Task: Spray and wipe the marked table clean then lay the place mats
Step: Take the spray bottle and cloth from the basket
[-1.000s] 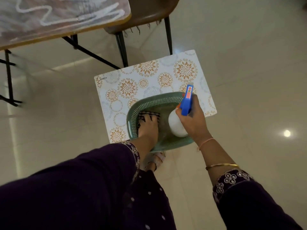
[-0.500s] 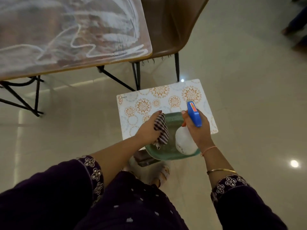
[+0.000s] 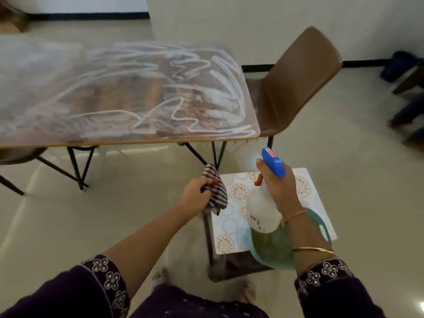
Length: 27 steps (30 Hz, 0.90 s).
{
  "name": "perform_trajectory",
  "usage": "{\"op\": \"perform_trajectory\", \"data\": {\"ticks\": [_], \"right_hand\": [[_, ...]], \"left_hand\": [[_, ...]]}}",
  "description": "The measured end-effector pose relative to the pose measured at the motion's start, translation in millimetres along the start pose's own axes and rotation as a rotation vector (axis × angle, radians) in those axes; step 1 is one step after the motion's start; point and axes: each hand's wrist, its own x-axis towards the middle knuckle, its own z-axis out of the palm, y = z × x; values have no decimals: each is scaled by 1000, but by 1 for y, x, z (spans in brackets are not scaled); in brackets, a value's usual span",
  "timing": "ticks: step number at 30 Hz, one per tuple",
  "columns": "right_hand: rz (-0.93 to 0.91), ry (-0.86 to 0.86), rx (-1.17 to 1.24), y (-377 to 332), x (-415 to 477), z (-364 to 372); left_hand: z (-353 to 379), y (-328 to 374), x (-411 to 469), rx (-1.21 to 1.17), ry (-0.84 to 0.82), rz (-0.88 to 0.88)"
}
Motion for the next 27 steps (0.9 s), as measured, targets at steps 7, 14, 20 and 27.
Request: {"op": "perform_trajectory", "data": {"ticks": [7, 14, 20, 27], "right_hand": [[9, -9, 153, -76, -8, 139], [31, -72, 291, -137, -4, 241], [3, -145, 261, -166, 25, 295], [-162, -171, 89, -176, 76, 343]], "left_hand": [[-119, -35, 21, 76, 2, 128], [-218, -49, 33, 178, 3, 135], [-248, -45, 77, 377, 133, 259], [-263, -29, 155, 630, 45, 398]]}}
